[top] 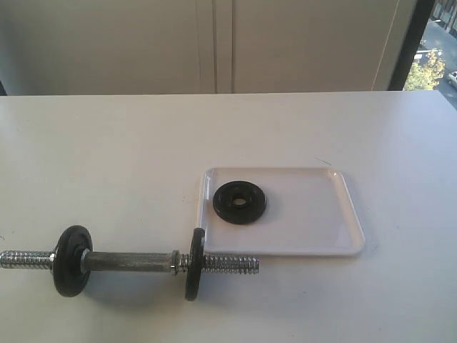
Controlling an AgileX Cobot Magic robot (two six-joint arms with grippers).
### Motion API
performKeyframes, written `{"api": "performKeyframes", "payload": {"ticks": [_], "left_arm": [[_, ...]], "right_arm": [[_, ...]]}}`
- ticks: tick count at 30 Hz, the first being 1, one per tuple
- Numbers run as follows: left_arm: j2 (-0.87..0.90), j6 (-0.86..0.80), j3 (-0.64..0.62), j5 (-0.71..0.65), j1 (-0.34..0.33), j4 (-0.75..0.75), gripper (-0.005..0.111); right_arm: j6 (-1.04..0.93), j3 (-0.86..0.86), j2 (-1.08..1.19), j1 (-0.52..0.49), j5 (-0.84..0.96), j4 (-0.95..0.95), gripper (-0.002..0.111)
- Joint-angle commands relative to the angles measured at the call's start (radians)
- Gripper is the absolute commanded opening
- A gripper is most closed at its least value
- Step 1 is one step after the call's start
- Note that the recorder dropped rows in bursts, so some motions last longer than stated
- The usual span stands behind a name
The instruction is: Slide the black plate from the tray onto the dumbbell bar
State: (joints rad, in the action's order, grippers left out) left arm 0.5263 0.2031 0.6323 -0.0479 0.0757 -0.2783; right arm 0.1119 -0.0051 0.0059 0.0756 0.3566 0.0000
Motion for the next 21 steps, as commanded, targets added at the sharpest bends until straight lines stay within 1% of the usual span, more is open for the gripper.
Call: {"api": "performKeyframes", "payload": {"ticks": [1, 3, 5, 6, 9, 11, 14, 17, 19, 21], "left_arm": [[0.253, -0.263, 0.188, -0.394, 0.073, 0.066, 0.0], [0.384, -0.446, 0.286, -0.588, 0.133, 0.181, 0.0], [0.499, -0.572, 0.367, -0.731, 0.187, 0.259, 0.0], [0.559, -0.62, 0.402, -0.786, 0.217, 0.284, 0.0], [0.697, -0.74, 0.469, -0.884, 0.311, 0.326, 0.0], [0.772, -0.809, 0.489, -0.915, 0.383, 0.349, 0.0], [0.855, -0.93, 0.491, -0.919, 0.484, 0.383, 0.0], [0.91, -1.029, 0.491, -0.913, 0.555, 0.396, 0.0], [0.934, -1.074, 0.491, -0.901, 0.58, 0.396, 0.0], [0.958, -1.078, 0.491, -0.873, 0.588, 0.398, 0.0]], "right_arm": [[0.0, 0.005, -0.006, -0.006, -0.014, 0.0, 0.0], [0.0, 0.005, -0.006, -0.006, -0.014, 0.0, 0.0], [0.0, 0.005, -0.006, -0.006, -0.014, 0.0, 0.0], [0.0, 0.005, -0.006, -0.006, -0.014, 0.0, 0.0], [0.0, 0.005, -0.006, -0.006, -0.014, 0.0, 0.0], [0.0, 0.005, -0.006, -0.006, -0.014, 0.0, 0.0], [0.0, 0.005, -0.006, -0.006, -0.014, 0.0, 0.0], [0.0, 0.005, -0.006, -0.006, -0.014, 0.0, 0.0], [0.0, 0.005, -0.006, -0.006, -0.014, 0.0, 0.0], [0.0, 0.005, -0.006, -0.006, -0.014, 0.0, 0.0]]}}
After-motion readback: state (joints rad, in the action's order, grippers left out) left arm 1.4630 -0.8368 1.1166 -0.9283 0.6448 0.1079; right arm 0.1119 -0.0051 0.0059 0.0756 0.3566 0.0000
